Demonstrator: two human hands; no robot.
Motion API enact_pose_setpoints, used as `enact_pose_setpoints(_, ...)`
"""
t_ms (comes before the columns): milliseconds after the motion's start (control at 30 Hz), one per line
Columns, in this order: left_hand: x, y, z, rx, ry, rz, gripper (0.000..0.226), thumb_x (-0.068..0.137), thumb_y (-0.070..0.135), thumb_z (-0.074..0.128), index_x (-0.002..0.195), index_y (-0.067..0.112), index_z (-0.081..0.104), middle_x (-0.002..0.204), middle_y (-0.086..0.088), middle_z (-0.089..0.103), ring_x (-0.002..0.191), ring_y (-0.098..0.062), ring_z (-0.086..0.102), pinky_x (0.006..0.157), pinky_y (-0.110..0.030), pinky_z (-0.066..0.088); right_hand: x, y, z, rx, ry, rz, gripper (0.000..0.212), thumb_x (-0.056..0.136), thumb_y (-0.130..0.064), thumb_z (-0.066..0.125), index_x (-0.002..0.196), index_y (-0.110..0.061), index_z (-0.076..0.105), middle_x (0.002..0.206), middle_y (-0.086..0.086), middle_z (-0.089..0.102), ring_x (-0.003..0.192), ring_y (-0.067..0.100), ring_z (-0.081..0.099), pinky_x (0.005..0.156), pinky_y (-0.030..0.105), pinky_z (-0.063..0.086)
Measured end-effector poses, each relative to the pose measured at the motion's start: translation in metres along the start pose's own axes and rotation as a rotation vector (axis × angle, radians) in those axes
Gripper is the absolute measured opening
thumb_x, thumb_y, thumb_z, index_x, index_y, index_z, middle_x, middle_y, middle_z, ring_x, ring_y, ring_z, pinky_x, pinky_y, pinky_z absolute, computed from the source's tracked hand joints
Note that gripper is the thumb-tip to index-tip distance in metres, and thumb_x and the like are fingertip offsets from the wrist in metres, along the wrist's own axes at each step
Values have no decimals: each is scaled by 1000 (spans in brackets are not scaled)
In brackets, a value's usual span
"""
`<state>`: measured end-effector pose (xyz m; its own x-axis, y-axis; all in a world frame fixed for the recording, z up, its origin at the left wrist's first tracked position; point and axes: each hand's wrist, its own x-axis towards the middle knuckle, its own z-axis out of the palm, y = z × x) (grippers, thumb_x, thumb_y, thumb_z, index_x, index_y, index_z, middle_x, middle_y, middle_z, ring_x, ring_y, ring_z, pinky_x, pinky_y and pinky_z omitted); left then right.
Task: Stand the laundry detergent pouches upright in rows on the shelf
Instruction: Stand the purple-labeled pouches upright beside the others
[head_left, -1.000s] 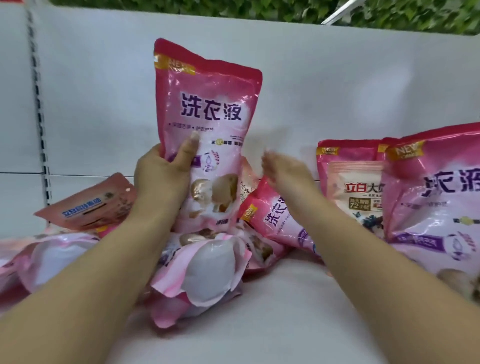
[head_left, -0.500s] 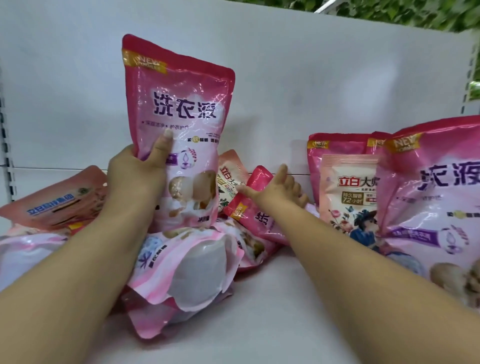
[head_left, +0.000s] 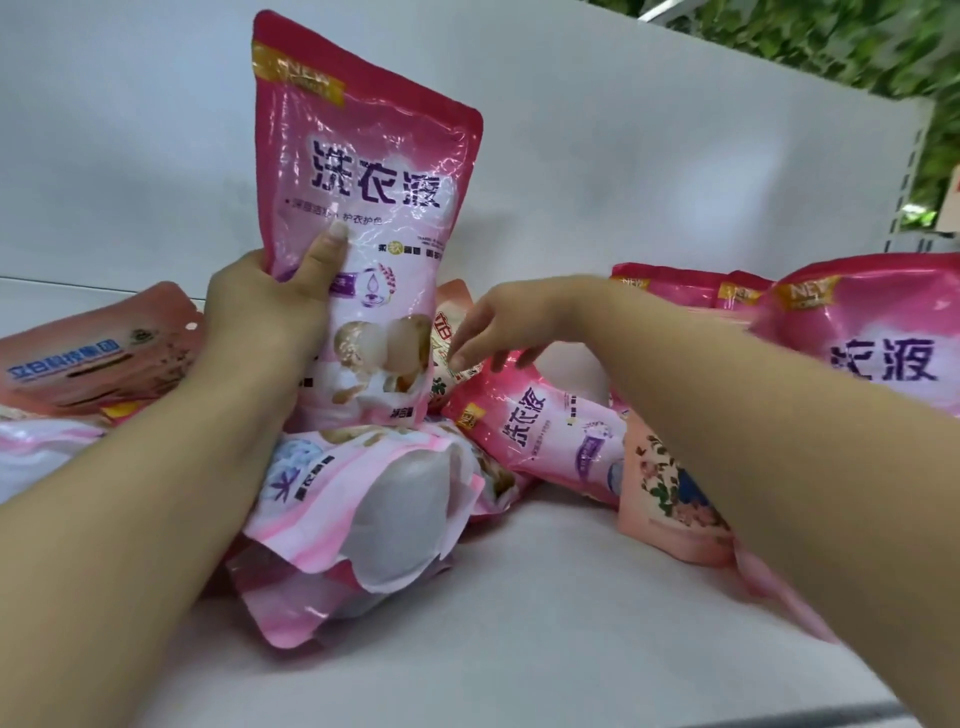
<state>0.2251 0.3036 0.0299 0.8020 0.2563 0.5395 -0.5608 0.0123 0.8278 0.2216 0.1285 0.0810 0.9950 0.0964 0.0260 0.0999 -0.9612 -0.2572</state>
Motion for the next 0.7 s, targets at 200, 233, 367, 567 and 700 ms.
enact_pose_setpoints(200,2,-2,-1,-21,-9,-22,34,80,54,57,89,21,55,74,5,58,81,-22,57,75,-28,43,28,7,7,-53,-212,134,18,81,-17,67,99,-14,64,83,5,63,67,16,55,65,25,48)
enact_pose_setpoints(233,3,-2,-1,-24,-11,-24,35,79,54,57,89,21,56,76,3,60,81,-22,57,76,-29,44,32,9,9,-62,-203,133,12,80,-15,67,92,-13,64,81,6,62,66,16,54,64,24,48)
enact_pose_setpoints(367,3,-3,-1,-16,-16,-19,36,79,55,56,87,20,55,68,8,54,68,-17,54,72,-27,41,39,6,2,-233,-100,130,11,78,-16,71,87,-10,68,52,-5,60,47,6,52,53,15,49)
enact_pose_setpoints(567,3,-2,-1,-8,-23,-31,35,79,54,56,86,20,53,67,8,52,76,-22,54,74,-28,41,10,3,-49,-413,53,144,11,76,-15,72,86,-11,71,56,-4,65,60,12,58,62,23,53)
enact_pose_setpoints(700,0,0,-1,1,-34,-26,34,80,53,55,91,20,56,69,5,54,69,-19,52,71,-27,36,-9,10,-78,-510,112,219,2,78,-8,70,78,-10,70,52,-3,64,42,5,59,58,22,55)
